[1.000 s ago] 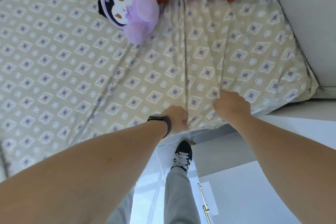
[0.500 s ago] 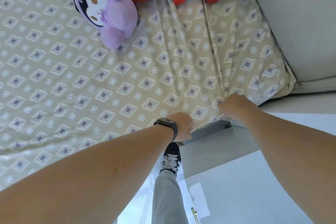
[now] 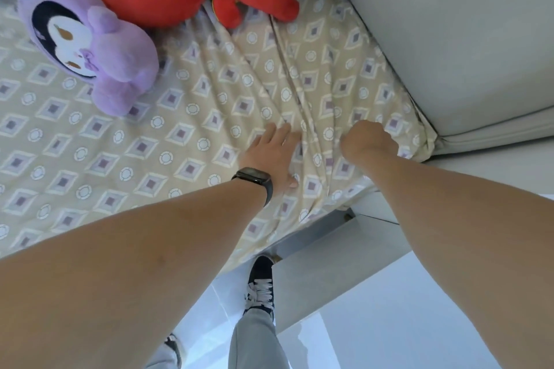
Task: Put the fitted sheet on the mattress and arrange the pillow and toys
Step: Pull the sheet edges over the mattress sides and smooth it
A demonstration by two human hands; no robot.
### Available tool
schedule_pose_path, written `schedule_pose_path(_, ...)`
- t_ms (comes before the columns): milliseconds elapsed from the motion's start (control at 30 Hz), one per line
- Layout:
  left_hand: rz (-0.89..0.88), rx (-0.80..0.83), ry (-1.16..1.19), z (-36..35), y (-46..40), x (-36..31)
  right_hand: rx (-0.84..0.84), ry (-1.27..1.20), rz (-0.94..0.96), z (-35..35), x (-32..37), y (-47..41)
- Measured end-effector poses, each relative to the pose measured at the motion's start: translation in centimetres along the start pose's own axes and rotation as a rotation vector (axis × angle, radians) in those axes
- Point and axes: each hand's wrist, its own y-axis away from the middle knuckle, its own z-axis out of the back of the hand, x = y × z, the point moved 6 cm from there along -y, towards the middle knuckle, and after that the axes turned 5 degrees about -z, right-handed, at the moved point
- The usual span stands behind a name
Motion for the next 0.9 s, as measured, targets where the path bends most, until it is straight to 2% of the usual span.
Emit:
schedule_pose_path(133, -0.01, 0.09, -0.062, -0.2, -0.2, -0.3, -0.038, -0.017, -0.05, 1.5, -4.0, 0.0)
schedule_pose_path(233, -0.072, 0.134, -0.1, -0.3, -1.3, -1.8, -0.072, 0.034, -0.168, 3.3, -8.5, -1.2)
schedule_pose_path(367, -0.143, 0.168, -0.186, -1.2, -3.5, -3.7, -0.022, -0.011, -0.226, 2.3, -10.0, -3.0)
schedule_pose_path(433, -0.15, 0.185, -0.23, -1.8, -4.3, -3.9, -0.01, -0.076, -0.246, 1.1, -10.3, -3.1)
schedule_pose_path(600, -0.118, 0.228, -0.244, -2.0, -4.6, -4.2, -0.173, -0.335, -0.322, 1.5, -11.5, -3.7)
schedule_pose_path(700, -0.069, 0.225, -0.23, -1.6, -5.4, -6.0, -0.211, -0.397, -0.371, 2.0, -11.2, -4.1)
schedule_pose_path(800, -0.054, 0.251, -0.272, -1.5, -6.6, -7.3, -0.238, -0.25, -0.313, 2.0, -11.3, -4.9)
schedule_pose_path(900, -0.021, 0.281, -0.306, -1.5, -6.9, -7.9, -0.253, 0.02, -0.129, 2.5, -10.0, -5.1)
